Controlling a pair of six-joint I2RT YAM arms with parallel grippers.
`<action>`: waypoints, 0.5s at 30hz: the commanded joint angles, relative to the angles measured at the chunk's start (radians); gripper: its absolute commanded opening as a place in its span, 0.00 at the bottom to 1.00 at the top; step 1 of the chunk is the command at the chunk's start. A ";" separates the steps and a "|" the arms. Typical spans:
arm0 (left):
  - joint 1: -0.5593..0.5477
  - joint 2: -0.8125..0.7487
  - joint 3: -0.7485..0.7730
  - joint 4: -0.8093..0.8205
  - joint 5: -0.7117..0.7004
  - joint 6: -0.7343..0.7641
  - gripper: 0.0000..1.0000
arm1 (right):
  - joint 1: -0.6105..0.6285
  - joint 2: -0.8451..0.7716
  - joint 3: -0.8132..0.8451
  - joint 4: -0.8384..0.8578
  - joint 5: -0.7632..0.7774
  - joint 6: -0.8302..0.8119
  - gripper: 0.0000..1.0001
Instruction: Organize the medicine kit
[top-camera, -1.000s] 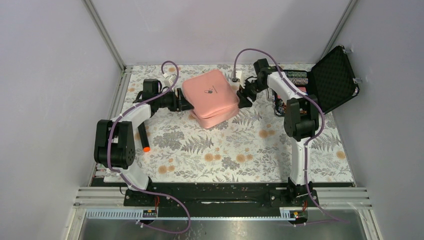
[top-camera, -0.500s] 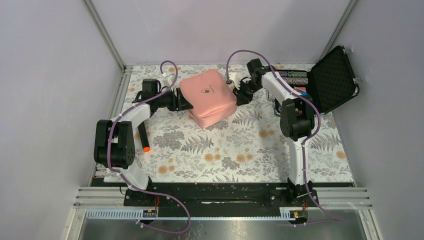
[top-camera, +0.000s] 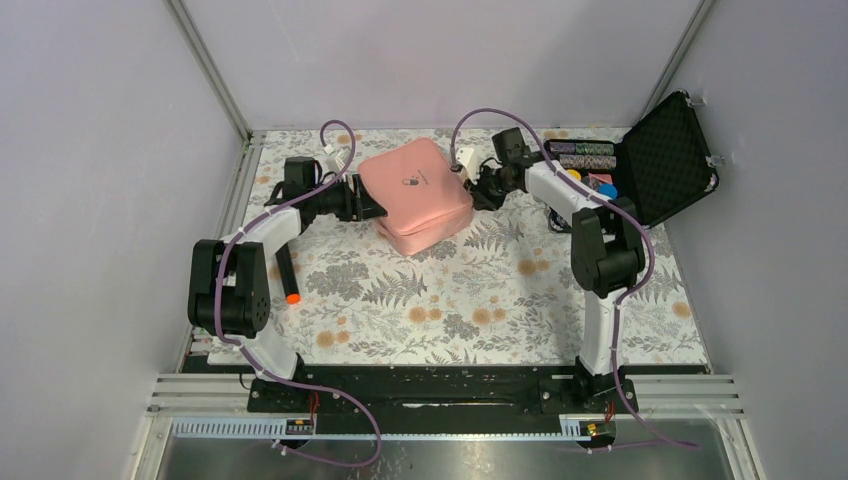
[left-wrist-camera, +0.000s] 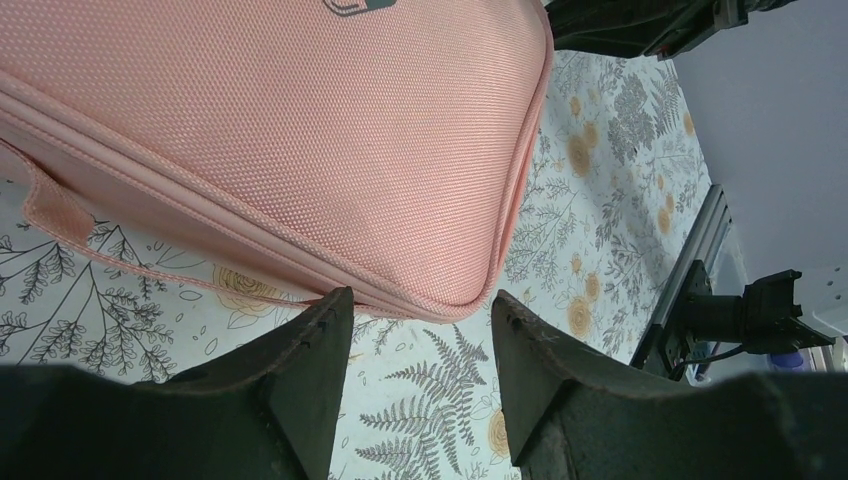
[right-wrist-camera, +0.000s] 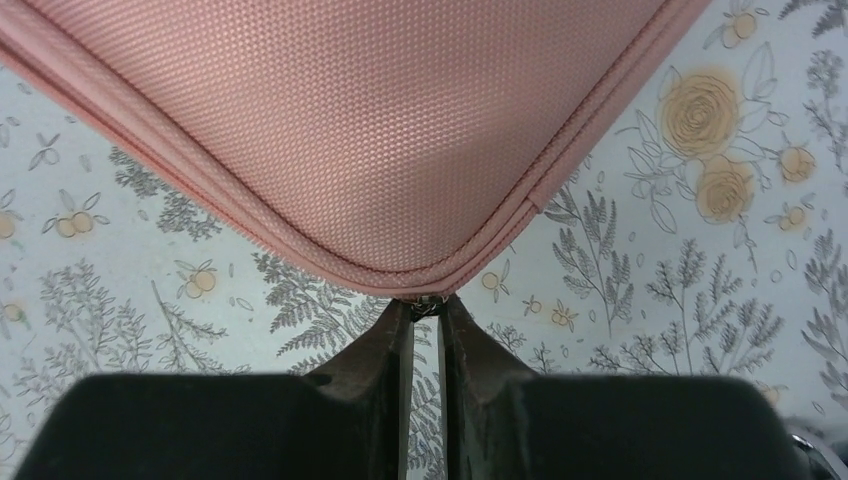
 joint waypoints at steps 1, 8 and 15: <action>0.005 -0.038 0.004 0.061 0.030 0.006 0.53 | -0.001 -0.060 -0.067 0.157 0.285 0.068 0.00; 0.005 -0.025 0.004 0.072 0.039 -0.013 0.53 | 0.003 -0.072 -0.138 0.302 0.400 0.087 0.00; 0.006 -0.030 -0.003 0.070 0.043 -0.006 0.52 | 0.003 -0.084 -0.173 0.223 0.155 -0.122 0.45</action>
